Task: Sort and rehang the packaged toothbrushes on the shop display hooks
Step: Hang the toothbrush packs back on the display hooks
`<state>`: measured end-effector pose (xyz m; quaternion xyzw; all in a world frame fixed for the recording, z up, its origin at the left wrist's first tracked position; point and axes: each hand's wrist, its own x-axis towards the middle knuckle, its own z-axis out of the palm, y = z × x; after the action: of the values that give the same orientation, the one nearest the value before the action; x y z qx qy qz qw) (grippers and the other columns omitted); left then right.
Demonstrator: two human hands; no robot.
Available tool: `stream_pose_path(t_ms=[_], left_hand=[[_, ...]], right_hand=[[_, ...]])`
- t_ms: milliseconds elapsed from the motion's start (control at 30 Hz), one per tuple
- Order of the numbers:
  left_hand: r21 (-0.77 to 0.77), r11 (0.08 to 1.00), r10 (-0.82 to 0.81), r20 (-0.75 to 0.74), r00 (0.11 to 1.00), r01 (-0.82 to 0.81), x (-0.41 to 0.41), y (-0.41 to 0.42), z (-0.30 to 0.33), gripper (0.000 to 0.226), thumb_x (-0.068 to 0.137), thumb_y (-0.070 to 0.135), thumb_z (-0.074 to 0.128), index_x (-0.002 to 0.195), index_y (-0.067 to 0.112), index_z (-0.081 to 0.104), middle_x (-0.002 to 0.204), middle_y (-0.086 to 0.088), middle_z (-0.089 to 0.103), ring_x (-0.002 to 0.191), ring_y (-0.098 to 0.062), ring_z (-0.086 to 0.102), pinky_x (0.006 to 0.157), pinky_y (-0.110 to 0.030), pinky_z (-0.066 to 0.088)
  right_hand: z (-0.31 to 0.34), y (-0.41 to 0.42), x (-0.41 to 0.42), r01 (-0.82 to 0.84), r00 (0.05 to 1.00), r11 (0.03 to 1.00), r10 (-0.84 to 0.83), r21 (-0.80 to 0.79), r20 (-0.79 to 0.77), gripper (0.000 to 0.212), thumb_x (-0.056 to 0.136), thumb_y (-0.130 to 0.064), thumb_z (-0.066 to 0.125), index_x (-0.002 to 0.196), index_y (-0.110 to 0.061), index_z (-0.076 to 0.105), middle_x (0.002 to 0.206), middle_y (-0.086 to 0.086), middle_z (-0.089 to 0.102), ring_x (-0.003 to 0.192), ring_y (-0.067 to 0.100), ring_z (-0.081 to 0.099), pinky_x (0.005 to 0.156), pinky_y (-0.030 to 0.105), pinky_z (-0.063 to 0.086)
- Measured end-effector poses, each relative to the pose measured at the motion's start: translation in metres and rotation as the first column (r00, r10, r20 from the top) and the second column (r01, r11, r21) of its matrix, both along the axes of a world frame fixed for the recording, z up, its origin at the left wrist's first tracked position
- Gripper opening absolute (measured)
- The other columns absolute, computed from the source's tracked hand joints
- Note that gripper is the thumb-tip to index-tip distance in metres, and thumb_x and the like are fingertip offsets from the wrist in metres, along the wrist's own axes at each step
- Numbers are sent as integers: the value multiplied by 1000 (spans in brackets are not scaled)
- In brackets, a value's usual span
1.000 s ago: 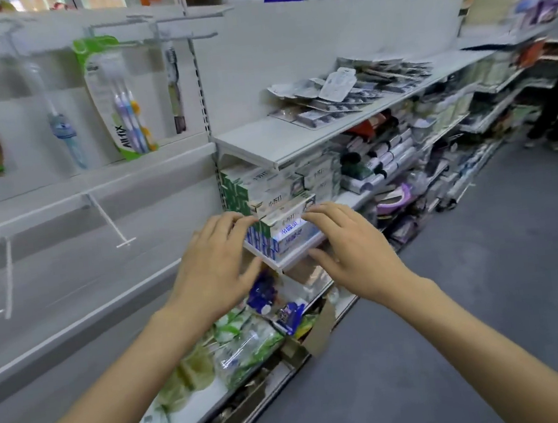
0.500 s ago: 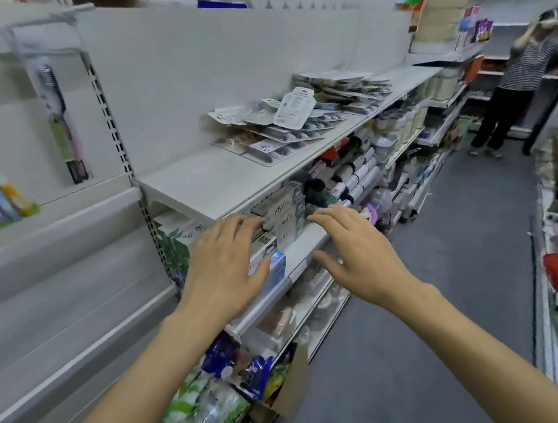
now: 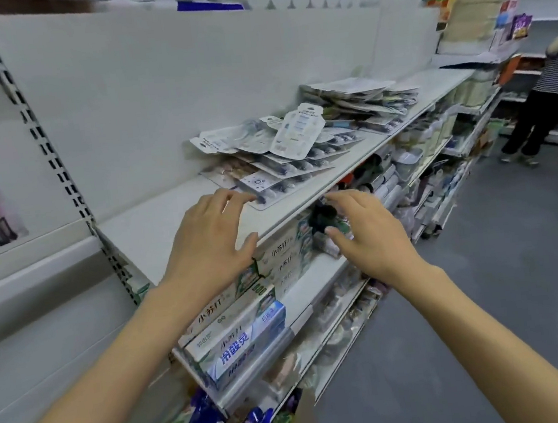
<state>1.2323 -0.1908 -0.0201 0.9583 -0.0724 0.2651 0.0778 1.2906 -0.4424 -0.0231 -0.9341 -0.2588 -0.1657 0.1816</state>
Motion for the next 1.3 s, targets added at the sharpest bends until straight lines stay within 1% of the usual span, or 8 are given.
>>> stream_pose_path(t_ms=[200,433,700,767,867,1033,1133,1300], left_hand=[[40,995,88,24,996,-89,75,-2,12,54,86,17,63,138,22,49,135,-1,52,120,-26,49,95,-40,44],[128,949,284,44,958,-287,177,-1,33,70,75,-6,60,140,21,55,140,-1,55,126,-32,49,91,-45,44],[321,890,369,-88,925,-324,238,5,23,76,84,-8,57,148,31,44,163,7,27,150,-32,23,118,-48,19],[336,885,361,-65,930,-320,241,6,20,75,82,-8,59,145,32,48,161,9,32,149,-32,26,117,-47,20],[335,893,308,30,951,-300,239,10,19,67,75,-9,70,129,29,65,140,9,60,136,-35,46,110,-48,34],[188,934,272,171,947,-303,225,7,28,43,76,-2,69,114,17,73,111,1,74,116,-32,59,97,-45,45],[-27,948,315,235,919,-318,213,6,40,16,95,16,62,108,15,73,94,-2,73,97,-28,60,82,-41,50],[-331,856,483,241,842,-396,189,13,58,15,99,27,56,98,15,64,84,-4,67,82,-28,61,70,-41,45]], right_hand=[[8,-5,118,-32,999,996,33,86,-10,53,100,-36,56,147,-16,43,147,2,47,137,23,39,107,37,37],[27,-2,244,-33,999,986,31,166,16,47,98,-44,55,137,-17,52,134,4,58,122,27,51,82,39,44],[30,21,305,-52,978,949,110,310,-174,63,92,-52,62,139,-14,44,115,8,69,108,34,61,82,45,51],[31,29,310,-65,967,920,154,387,-204,65,88,-48,68,140,-17,42,116,5,69,109,31,62,89,49,51],[36,36,314,-48,917,816,265,576,-298,64,86,-29,76,139,-22,41,107,-5,67,99,19,65,81,37,51],[46,37,316,38,814,600,446,799,-373,69,85,-5,76,143,-19,41,112,-6,66,94,4,65,71,29,56],[51,37,317,21,794,541,502,841,-343,48,85,0,73,128,-15,59,115,-5,72,98,10,71,79,37,62],[61,37,306,-86,804,483,550,871,-226,21,90,-6,69,105,-21,71,103,-8,76,93,10,73,76,28,61]])
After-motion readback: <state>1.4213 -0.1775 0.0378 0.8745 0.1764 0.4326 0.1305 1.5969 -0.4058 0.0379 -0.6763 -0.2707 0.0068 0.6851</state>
